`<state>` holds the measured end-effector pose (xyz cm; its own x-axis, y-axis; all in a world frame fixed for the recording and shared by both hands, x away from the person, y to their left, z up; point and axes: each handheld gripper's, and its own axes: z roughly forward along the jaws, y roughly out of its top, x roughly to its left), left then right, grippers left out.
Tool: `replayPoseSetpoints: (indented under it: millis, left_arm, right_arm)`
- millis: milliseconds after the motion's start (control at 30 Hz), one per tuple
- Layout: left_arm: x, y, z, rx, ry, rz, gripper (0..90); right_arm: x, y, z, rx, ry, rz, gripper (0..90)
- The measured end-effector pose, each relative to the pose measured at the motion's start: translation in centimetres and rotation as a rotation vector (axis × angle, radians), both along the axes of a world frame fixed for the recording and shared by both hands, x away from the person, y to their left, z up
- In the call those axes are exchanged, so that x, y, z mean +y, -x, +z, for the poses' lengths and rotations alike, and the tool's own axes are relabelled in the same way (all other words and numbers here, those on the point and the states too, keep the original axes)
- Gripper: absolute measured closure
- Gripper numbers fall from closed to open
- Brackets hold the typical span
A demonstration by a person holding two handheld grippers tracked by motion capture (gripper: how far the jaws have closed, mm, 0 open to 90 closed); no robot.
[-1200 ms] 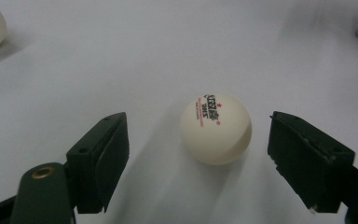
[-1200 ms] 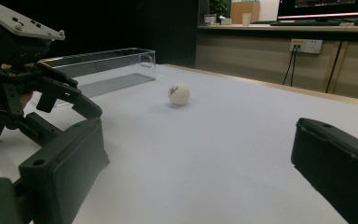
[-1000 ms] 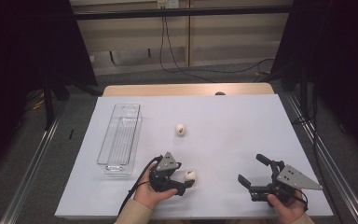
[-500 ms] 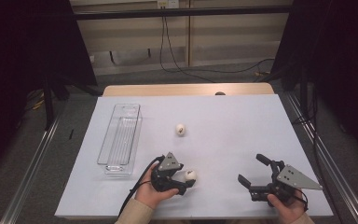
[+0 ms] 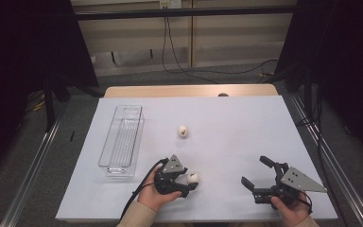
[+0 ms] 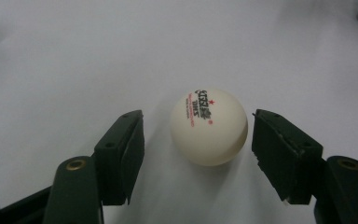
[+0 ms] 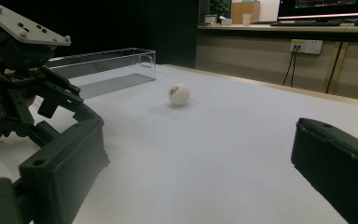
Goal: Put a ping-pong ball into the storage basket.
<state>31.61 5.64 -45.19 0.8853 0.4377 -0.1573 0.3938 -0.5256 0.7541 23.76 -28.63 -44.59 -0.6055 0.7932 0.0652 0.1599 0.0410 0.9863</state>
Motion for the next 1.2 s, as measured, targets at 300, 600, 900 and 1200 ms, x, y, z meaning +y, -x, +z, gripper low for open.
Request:
replayPoseSetpoints:
  millis: [300, 600, 900, 1200]
  left_arm:
    - [-0.43, -0.05, -0.13, 0.011, -0.01, -0.011, 36.6]
    - [-0.51, -0.06, -0.25, 0.02, -0.02, -0.013, 38.9]
    - [-0.48, -0.14, -0.3, 0.019, -0.017, -0.009, 40.1]
    - [-0.55, -0.13, -0.36, 0.021, -0.016, -0.014, 40.3]
  right_arm:
    - [-0.03, 0.01, 0.02, -0.002, 0.0, 0.001, 2.4]
    - [0.0, 0.02, 0.04, -0.003, -0.001, 0.001, 2.4]
    - [0.0, 0.0, 0.04, -0.003, -0.001, 0.001, 2.4]
    - [-0.01, 0.02, 0.05, -0.004, -0.004, 0.001, 2.4]
